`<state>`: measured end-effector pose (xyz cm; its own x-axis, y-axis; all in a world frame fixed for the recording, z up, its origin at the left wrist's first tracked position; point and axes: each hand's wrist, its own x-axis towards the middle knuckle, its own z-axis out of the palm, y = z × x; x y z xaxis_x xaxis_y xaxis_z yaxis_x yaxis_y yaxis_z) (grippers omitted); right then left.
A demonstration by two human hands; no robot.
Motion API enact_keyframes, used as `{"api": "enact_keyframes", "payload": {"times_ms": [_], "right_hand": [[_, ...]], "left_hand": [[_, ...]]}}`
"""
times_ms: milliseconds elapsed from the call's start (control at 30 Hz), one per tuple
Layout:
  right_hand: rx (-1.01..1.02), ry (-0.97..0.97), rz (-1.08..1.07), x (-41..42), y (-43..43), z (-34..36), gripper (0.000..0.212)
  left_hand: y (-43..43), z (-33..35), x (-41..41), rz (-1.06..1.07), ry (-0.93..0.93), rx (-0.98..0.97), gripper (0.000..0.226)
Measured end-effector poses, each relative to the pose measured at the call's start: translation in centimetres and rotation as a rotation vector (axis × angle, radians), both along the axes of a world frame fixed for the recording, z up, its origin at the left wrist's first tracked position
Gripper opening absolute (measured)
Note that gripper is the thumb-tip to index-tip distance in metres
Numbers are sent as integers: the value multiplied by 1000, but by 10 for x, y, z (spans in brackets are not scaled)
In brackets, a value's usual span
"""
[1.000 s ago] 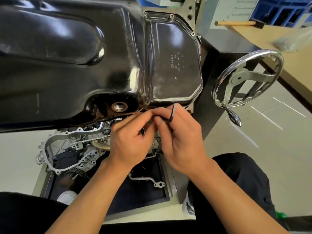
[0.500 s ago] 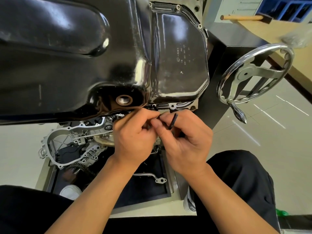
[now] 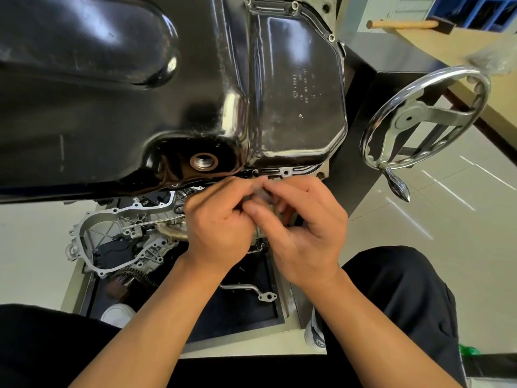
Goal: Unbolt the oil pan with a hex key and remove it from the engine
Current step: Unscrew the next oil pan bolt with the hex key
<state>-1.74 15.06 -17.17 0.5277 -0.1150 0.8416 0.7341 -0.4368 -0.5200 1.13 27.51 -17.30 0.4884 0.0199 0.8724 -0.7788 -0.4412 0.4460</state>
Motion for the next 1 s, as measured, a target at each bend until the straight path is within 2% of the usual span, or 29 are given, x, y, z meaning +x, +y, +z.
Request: {"api": "enact_keyframes", "payload": {"times_ms": [133,400,533,700,867,1000], "right_hand": [[103,18,4,2,2,-2,22],[-73,-41,9,4,6,-7,24],[-36,-44,-33,3,8,-5,27],[13,-36,-35,0,6,-3,20],[-43,-45,35,3,9,0,22],[-42,-3,13,2,9,-1,26]], "left_hand": [[1,0,0,40,14,4,8],[4,-5,7,-52,-30,74,20],[4,-6,7,23,-30,20,13],[0,-2,4,18,-9,-23,14],[4,-5,8,-43,-40,84,18],[5,-4,9,9,-42,36,13]]}}
